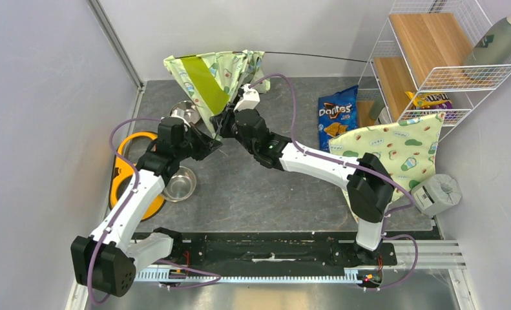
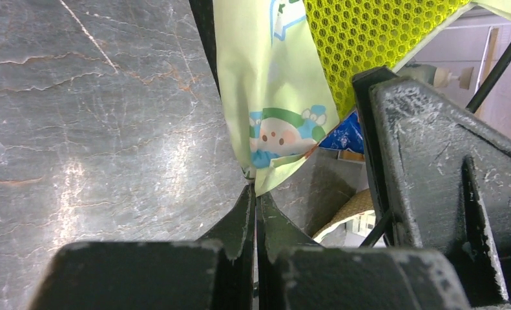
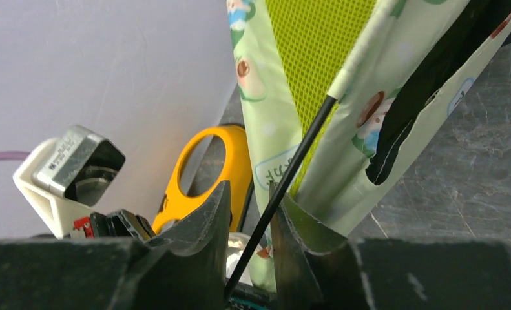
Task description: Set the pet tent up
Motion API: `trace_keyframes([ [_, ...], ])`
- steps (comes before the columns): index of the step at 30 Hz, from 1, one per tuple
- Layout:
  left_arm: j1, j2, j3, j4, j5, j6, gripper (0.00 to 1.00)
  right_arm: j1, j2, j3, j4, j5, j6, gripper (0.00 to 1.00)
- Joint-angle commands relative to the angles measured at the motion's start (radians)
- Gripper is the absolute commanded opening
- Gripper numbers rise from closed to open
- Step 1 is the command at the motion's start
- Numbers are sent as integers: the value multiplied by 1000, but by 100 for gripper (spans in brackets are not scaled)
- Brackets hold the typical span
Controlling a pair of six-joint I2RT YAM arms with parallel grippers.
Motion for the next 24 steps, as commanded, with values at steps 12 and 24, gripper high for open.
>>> trace_keyframes([
  [12,30,-36,-47,94,29,187,2,-28,-62,-52,-191,-303,-23,56],
  [24,30,-13,-76,131,54,282,2,-76,-103,-153,-54,-451,122,61],
])
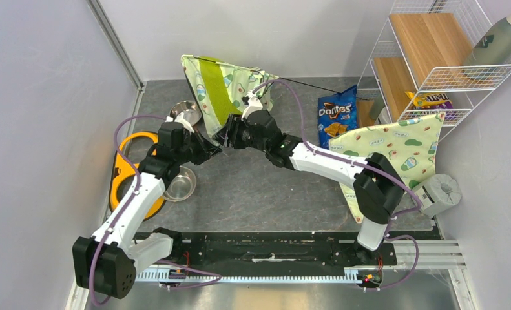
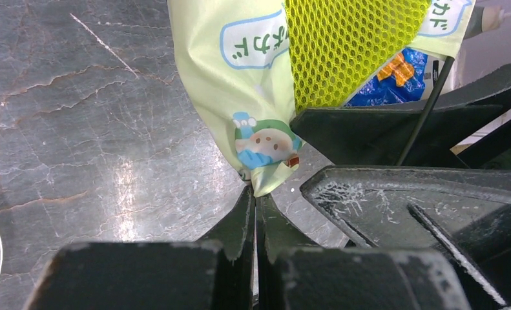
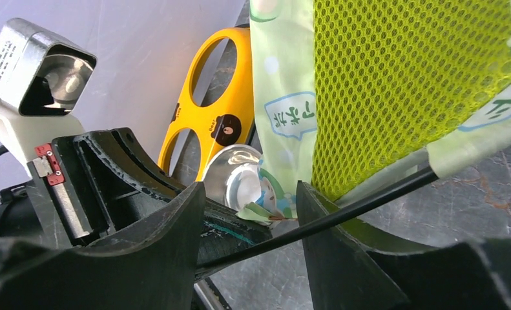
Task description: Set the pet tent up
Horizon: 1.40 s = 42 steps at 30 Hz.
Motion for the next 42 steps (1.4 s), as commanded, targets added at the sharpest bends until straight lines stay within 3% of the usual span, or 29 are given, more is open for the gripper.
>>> trace_keyframes([
  [1,8,11,-3,98,-11,69,2,-5,-29,-16,60,-82,63,61],
  [10,8,40,-8,88,-23,78,2,-20,-30,-22,134,-95,160,68],
  [17,8,48,0,86,-29,74,2,-36,-59,-134,223,-124,270,63],
  [22,8,50,0,86,-29,74,2,-37,-63,-164,261,-129,292,52],
  [25,8,53,-2,88,-29,75,2,-37,-59,-167,278,-124,300,38],
  [33,8,54,0,88,-30,79,2,-36,-60,-183,304,-134,318,27],
  [34,8,54,0,88,-31,81,2,-37,-61,-184,304,-133,317,19],
  [35,8,54,0,88,-31,83,2,-37,-60,-183,303,-130,316,4],
  [36,8,53,0,89,-31,87,2,-37,-59,-181,299,-123,314,0],
  [42,8,39,-7,82,-21,151,2,-57,-41,-135,266,-4,302,0],
])
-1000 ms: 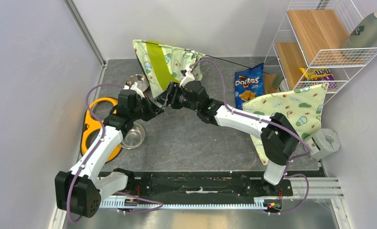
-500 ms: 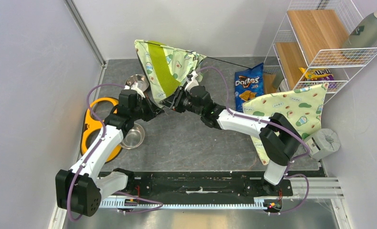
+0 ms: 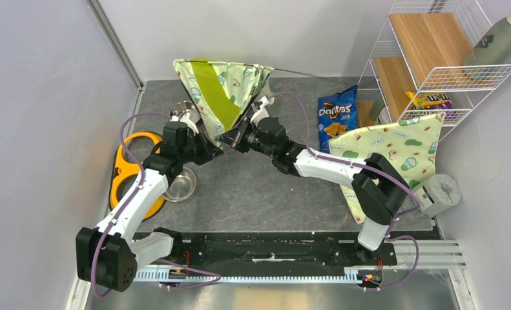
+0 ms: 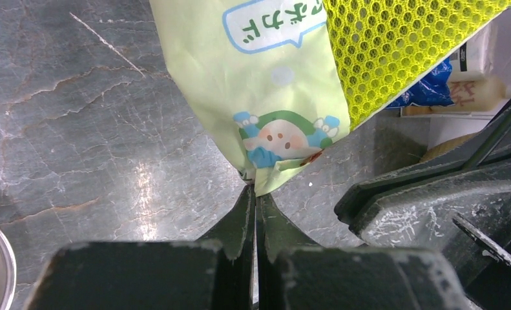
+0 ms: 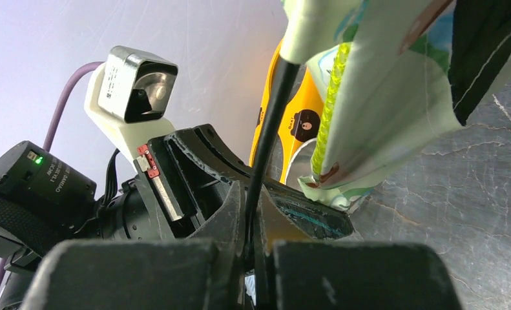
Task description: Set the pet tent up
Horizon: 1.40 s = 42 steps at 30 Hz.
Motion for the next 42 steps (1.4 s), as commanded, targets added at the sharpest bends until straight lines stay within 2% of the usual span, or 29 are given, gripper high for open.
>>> trace_keyframes([
  [1,13,-21,-3,58,-38,93,2,-28,-13,40,-21,108,-49,0],
  [4,13,-37,-13,58,-34,118,2,-45,4,72,-21,168,-50,0],
  [17,13,-65,-65,64,-52,192,2,-97,61,223,-25,257,-76,0],
  [34,13,-134,-124,72,-121,263,2,-145,147,333,-65,429,-68,0],
  [42,13,-109,-86,92,-114,257,2,-152,161,353,-87,325,-46,0],
])
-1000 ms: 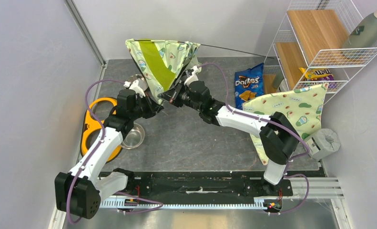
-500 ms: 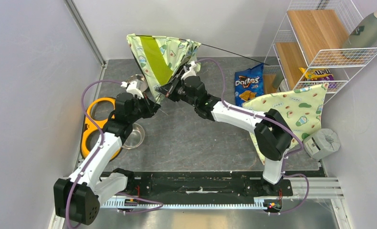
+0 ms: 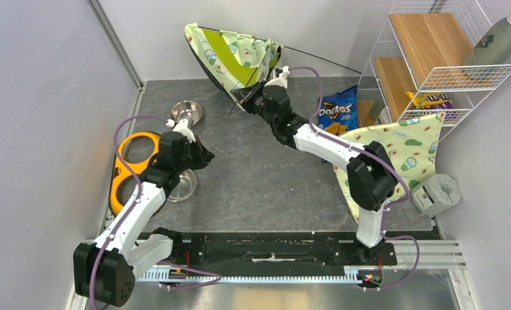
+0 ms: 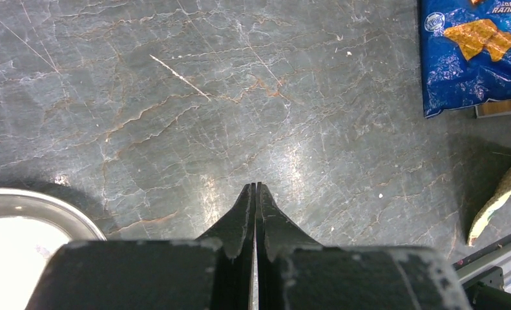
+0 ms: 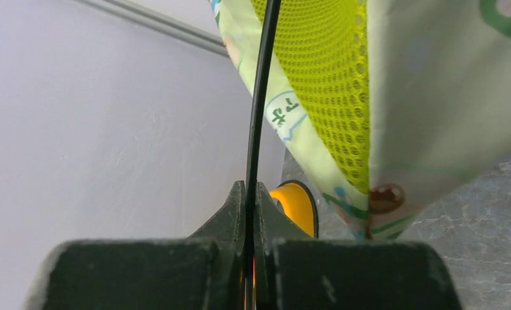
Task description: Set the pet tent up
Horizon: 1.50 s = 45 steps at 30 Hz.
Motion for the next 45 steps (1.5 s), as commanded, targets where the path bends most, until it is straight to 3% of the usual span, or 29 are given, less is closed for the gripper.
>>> trace_keyframes([
  [1,5,19,52,18,-8,25,2,-4,25,39,-6,23,-22,0],
  [4,5,37,87,19,-26,20,2,-10,24,40,-35,-28,29,0],
  [5,5,39,95,26,-36,23,9,-14,24,42,-44,-53,49,0],
  [6,5,40,100,45,-44,29,18,-17,24,46,-55,-71,72,0],
  [9,5,32,102,117,-79,52,64,-30,15,64,-114,-112,117,0],
  [11,5,37,102,175,-101,77,81,-39,10,90,-156,-131,137,0],
  [12,5,48,105,196,-112,83,84,-44,14,110,-176,-144,140,0],
  [15,5,100,121,249,-121,89,84,-56,39,185,-223,-198,130,0],
  [18,5,157,111,371,-54,90,78,-63,73,259,-270,-250,86,0],
  [25,5,290,21,852,61,42,78,-71,98,325,-315,-322,81,0],
  [33,4,550,84,1297,156,-67,79,-79,122,371,-329,-361,158,0],
  [45,-18,688,186,1477,196,-99,80,-84,150,409,-340,-366,176,0],
])
